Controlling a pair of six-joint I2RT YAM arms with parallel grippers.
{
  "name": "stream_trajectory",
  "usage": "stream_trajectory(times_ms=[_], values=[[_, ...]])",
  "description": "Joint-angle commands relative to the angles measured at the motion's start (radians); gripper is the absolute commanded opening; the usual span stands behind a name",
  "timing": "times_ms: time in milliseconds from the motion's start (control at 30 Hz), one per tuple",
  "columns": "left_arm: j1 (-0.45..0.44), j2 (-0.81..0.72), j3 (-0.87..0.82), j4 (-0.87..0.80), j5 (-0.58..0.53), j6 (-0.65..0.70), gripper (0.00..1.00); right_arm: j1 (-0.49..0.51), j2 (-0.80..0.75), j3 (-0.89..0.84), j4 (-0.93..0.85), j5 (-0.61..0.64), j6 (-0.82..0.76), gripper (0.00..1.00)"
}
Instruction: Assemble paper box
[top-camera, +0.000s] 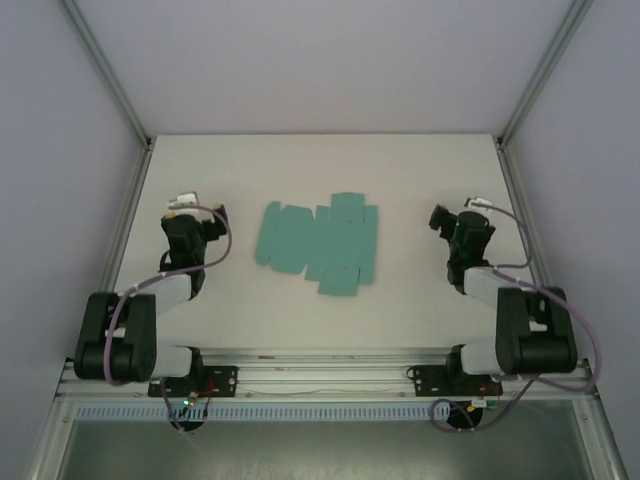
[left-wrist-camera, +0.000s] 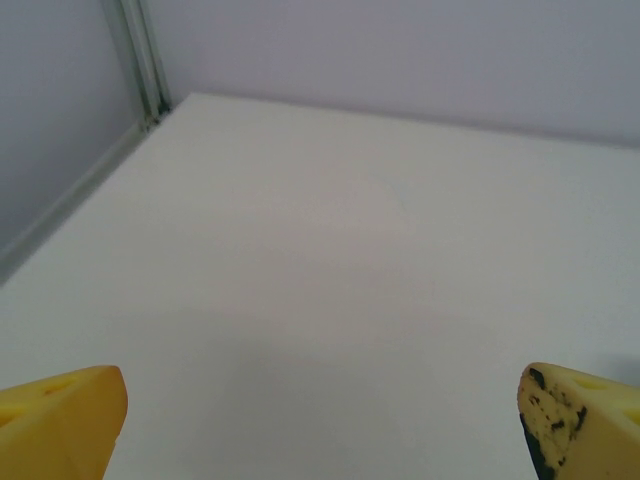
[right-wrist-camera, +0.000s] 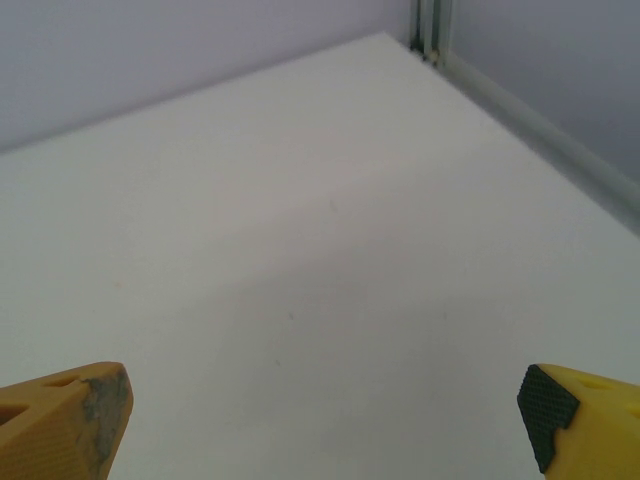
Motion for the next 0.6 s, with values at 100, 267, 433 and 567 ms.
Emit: stream_trajectory(times_ms=[100, 267, 433, 567], values=[[-0.023, -0.069, 0.205, -0.432, 0.132, -0.214, 1.0, 0.15, -0.157, 0.181, -0.407, -0.029, 0.167, 0.97], [-0.066, 0.02, 0.293, -0.483, 0.26, -0.316, 1.0, 0.283, -0.065, 0.299, -0.505, -0.276, 0.352, 0.79], [-0.126, 0.187, 0.39, -0.508, 0.396, -0.322, 1.0, 0.385, 0.191, 0.457, -0.635, -0.378, 0.424, 0.53], [-0.143, 0.293, 0.461, -0.556, 0.468, -0.315, 1.0, 0.395, 0.369, 0.531, -0.631, -0.443, 0.468, 0.4]])
